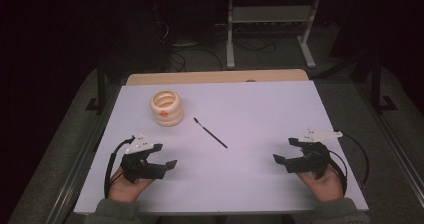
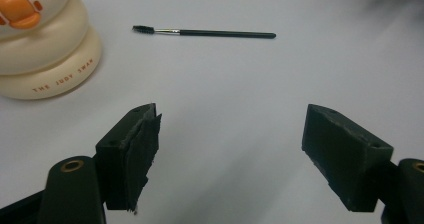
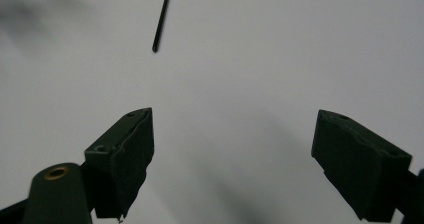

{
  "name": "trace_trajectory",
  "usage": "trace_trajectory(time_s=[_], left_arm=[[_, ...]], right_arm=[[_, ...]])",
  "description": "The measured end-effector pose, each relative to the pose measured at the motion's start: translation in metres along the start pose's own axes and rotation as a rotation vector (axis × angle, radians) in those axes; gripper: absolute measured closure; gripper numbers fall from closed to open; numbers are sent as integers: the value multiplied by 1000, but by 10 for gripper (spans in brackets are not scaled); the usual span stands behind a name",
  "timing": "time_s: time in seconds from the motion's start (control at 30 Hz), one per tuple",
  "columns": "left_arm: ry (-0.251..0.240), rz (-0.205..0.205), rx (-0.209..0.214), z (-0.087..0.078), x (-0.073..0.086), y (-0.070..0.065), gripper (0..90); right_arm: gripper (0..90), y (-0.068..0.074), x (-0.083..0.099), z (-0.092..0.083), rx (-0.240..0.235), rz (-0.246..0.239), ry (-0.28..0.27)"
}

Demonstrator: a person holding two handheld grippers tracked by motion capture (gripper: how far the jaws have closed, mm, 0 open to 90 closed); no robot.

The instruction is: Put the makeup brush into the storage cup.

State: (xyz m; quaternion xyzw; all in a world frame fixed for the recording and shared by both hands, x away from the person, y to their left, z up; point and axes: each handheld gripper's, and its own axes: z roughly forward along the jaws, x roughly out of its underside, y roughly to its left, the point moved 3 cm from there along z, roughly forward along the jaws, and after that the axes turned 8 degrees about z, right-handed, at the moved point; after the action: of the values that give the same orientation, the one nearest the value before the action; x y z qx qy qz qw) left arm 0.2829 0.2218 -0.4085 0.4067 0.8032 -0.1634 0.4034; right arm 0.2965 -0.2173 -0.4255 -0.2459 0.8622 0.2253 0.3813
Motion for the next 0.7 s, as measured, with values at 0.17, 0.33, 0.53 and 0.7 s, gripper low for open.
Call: trace_trajectory(time_s=[0.17, 0.33, 0.53, 0.7], left_arm=[[8, 9, 5, 2, 1, 0, 223], [5, -3, 2, 2, 2, 0, 223], [1, -11, 2, 4, 2, 0, 223], [2, -10, 1, 4, 2, 0, 223]], right_arm=[[163, 6, -2, 6, -9, -4, 20], [163, 10, -6, 13, -8, -17, 41], [163, 14, -13, 19, -17, -28, 71], [165, 17, -18, 22, -20, -30, 92]])
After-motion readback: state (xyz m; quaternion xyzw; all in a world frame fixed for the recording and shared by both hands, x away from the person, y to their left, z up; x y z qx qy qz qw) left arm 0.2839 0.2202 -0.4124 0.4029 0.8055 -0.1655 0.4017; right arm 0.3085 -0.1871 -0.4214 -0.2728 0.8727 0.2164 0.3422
